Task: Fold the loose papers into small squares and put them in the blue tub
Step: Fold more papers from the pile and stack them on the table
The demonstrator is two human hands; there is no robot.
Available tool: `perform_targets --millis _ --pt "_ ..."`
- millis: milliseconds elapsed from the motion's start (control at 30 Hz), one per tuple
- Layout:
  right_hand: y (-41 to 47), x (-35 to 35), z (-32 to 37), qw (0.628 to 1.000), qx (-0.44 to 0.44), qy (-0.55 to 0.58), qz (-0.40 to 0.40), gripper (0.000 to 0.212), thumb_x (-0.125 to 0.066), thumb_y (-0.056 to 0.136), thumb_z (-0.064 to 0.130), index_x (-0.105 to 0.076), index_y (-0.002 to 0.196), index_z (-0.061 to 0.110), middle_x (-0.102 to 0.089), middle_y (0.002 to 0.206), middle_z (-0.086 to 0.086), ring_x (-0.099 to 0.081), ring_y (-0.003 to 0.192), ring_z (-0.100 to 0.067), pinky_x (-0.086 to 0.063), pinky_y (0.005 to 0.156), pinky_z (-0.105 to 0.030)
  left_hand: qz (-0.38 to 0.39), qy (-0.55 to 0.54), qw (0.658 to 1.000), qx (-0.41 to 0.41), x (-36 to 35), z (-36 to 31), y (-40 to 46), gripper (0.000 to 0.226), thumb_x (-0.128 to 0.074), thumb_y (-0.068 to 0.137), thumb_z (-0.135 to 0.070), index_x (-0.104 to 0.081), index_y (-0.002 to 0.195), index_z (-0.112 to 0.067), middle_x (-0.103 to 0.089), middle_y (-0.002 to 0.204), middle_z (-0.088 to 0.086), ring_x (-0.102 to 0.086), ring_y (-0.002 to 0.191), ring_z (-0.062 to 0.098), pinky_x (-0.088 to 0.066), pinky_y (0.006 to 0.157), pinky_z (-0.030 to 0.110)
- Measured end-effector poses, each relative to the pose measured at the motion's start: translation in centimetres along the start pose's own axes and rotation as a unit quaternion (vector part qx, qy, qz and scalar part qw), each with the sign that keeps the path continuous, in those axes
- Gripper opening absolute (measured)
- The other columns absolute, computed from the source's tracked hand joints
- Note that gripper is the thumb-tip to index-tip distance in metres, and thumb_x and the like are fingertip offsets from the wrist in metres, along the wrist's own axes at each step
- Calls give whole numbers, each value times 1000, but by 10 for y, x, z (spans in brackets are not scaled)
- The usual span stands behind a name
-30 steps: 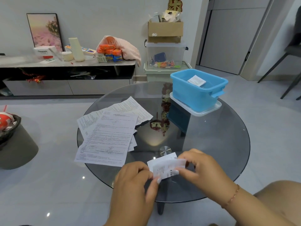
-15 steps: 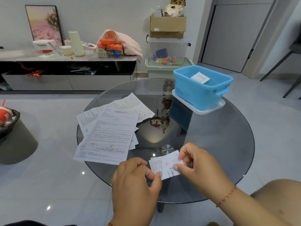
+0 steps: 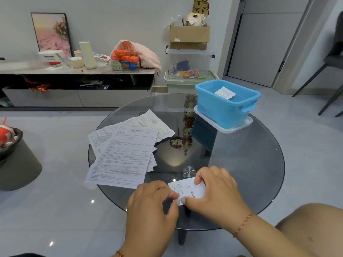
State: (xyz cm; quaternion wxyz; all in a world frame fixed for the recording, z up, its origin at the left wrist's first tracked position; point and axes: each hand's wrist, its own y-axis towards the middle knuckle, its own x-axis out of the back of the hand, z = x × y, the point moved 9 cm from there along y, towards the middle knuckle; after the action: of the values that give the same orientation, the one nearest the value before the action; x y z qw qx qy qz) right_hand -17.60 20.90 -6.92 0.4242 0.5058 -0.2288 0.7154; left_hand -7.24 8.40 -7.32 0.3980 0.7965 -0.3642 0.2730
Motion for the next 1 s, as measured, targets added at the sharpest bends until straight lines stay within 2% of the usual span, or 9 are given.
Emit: perform_targets --millis 167,267,433,533,667,733,800,900,1000 --pt "2 -1 -3 999 -5 21 28 47 -66 64 62 -41 95 37 -41 98 16 -35 97 -9 -34 81 -24 19 -4 1000 6 -1 0 0 21 -82 63 -27 -68 73 -39 -55 85 -29 -46 82 1 -39 72 22" --pt "2 2 -8 997 -2 69 46 41 -71 71 49 -41 96 37 -41 98 16 -36 99 -8 -38 82 -21 20 -10 1000 7 -2 1 -1 22 -83 62 -27 -69 73 -39 -56 86 -29 -48 82 3 -37 71 19" --pt "3 8 -25 993 -13 103 62 36 -74 76 31 -41 89 36 -39 93 19 -39 98 -7 -34 72 -11 21 -24 999 0 -3 4 -1 22 -82 65 -26 -70 75 -40 -56 87 -31 -48 88 0 -38 73 20" --pt "2 9 -35 990 -21 118 76 36 -72 79 19 -41 84 36 -44 93 15 -42 88 -6 -36 70 -12 20 -26 999 -10 -4 4 -1 20 -81 67 -28 -70 76 -41 -55 89 -33 -43 100 -3 -38 74 19" --pt "4 15 -51 977 -59 200 40 36 -53 73 -6 -49 81 29 -54 85 3 -47 68 -8 -42 62 -19 12 -32 999 -22 -2 4 0 12 -73 67 -34 -70 76 -43 -55 89 -36 -40 105 -5 -34 77 16" --pt "3 23 -45 972 -42 232 1 36 -56 70 -6 -53 82 28 -56 84 6 -51 72 -9 -43 62 -18 23 -37 998 -41 -4 0 3 14 -67 66 -36 -69 77 -44 -57 89 -37 -43 104 -7 -32 80 16" --pt "2 26 -24 974 30 223 -5 37 -58 69 2 -55 85 35 -57 93 14 -53 87 -3 -40 69 -13 53 -54 995 -61 -9 -3 9 17 -65 68 -34 -69 80 -44 -60 90 -38 -45 101 -11 -31 80 15" --pt "-5 26 11 975 153 158 32 25 -57 70 33 -61 94 40 -55 106 24 -47 107 4 -36 84 -7 78 -56 991 -98 -13 -8 15 17 -64 71 -30 -70 82 -42 -61 91 -36 -46 98 -12 -31 79 13" --pt "-21 21 29 963 262 50 41 33 -60 75 55 -66 99 34 -56 111 21 -49 108 2 -39 91 -19 54 -67 985 -149 -4 -17 15 14 -61 77 -31 -67 87 -36 -60 96 -28 -48 92 -7 -40 74 17"
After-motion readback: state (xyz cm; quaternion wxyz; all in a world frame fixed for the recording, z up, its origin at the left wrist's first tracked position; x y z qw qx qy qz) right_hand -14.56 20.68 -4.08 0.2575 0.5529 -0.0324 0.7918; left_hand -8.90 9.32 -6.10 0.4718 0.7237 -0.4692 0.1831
